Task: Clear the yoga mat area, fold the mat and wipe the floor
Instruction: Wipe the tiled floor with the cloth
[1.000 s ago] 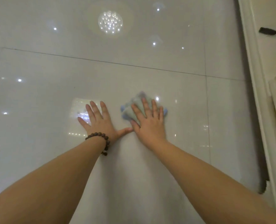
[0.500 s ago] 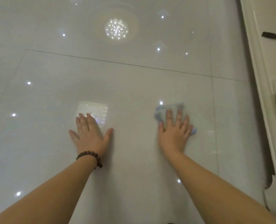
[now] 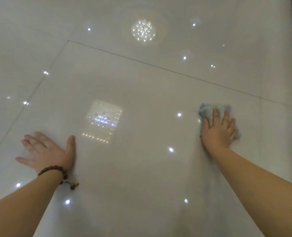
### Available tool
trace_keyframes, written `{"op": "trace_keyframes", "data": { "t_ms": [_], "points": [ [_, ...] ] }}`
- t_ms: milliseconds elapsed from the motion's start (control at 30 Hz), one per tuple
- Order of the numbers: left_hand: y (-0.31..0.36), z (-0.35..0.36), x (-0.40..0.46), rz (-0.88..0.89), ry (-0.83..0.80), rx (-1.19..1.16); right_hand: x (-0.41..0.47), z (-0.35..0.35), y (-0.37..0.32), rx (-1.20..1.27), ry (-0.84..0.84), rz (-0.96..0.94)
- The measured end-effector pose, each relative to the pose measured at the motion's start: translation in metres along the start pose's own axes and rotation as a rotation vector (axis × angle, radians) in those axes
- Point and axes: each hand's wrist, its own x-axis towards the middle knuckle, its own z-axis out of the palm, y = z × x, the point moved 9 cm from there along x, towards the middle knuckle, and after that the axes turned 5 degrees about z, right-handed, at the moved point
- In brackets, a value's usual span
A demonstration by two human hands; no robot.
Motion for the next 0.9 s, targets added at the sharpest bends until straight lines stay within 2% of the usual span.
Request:
{"op": "trace_keyframes", "data": {
  "t_ms": [33,67,133,233,267,300,333,367,467,500,533,567,600,667,700,767,800,833,900],
  "points": [
    [-0.003,0.002,0.004,-0.007,-0.021,-0.003,-0.016,0.007,-0.017,0.017,0.018,0.036],
    [-0.003,0.004,0.005,-0.002,-0.033,0.0,-0.038,0.015,-0.044,0.013,0.076,-0.04],
    [-0.003,0.008,0.006,0.003,-0.047,-0.003,-0.106,0.038,-0.122,0.011,0.112,-0.461],
    [-0.005,0.008,0.008,0.012,-0.04,-0.014,-0.208,0.071,-0.21,-0.056,-0.074,-1.276],
    [-0.006,0.009,0.009,0.017,-0.04,-0.025,-0.21,0.072,-0.226,-0.09,-0.126,-1.463],
    [-0.006,0.009,0.009,0.019,-0.044,-0.04,-0.193,0.073,-0.234,-0.119,-0.121,-1.54],
    [-0.006,0.01,0.01,0.02,-0.042,-0.05,-0.162,0.07,-0.24,-0.126,-0.067,-1.495],
    [-0.006,0.01,0.01,0.02,-0.04,-0.052,-0.115,0.063,-0.243,-0.114,-0.025,-1.314],
    [-0.006,0.011,0.011,0.016,-0.035,-0.053,0.013,0.033,-0.214,0.011,0.069,-0.383],
    [-0.007,0.011,0.011,0.012,-0.034,-0.047,0.015,0.034,-0.212,0.037,0.062,-0.144],
    [-0.007,0.012,0.011,0.011,-0.037,-0.043,-0.005,0.04,-0.228,0.035,0.062,-0.062],
    [-0.007,0.012,0.011,0.012,-0.043,-0.043,-0.034,0.051,-0.258,0.032,0.066,-0.15],
    [-0.007,0.013,0.011,0.016,-0.044,-0.045,-0.074,0.065,-0.296,0.056,0.073,-0.374],
    [-0.007,0.012,0.012,0.014,-0.038,-0.053,-0.175,0.095,-0.359,0.02,-0.005,-0.978],
    [-0.007,0.011,0.012,0.015,-0.039,-0.058,-0.212,0.103,-0.37,-0.013,-0.048,-1.217],
    [-0.006,0.012,0.012,0.022,-0.039,-0.068,-0.211,0.101,-0.374,-0.023,-0.121,-1.474],
    [-0.007,0.013,0.012,0.021,-0.041,-0.07,-0.183,0.093,-0.371,-0.028,-0.093,-1.475],
    [-0.008,0.014,0.012,0.019,-0.048,-0.072,-0.144,0.086,-0.363,-0.04,-0.053,-1.384],
    [-0.008,0.014,0.012,0.018,-0.061,-0.062,-0.045,0.067,-0.329,-0.059,0.014,-0.965]
  ]
}}
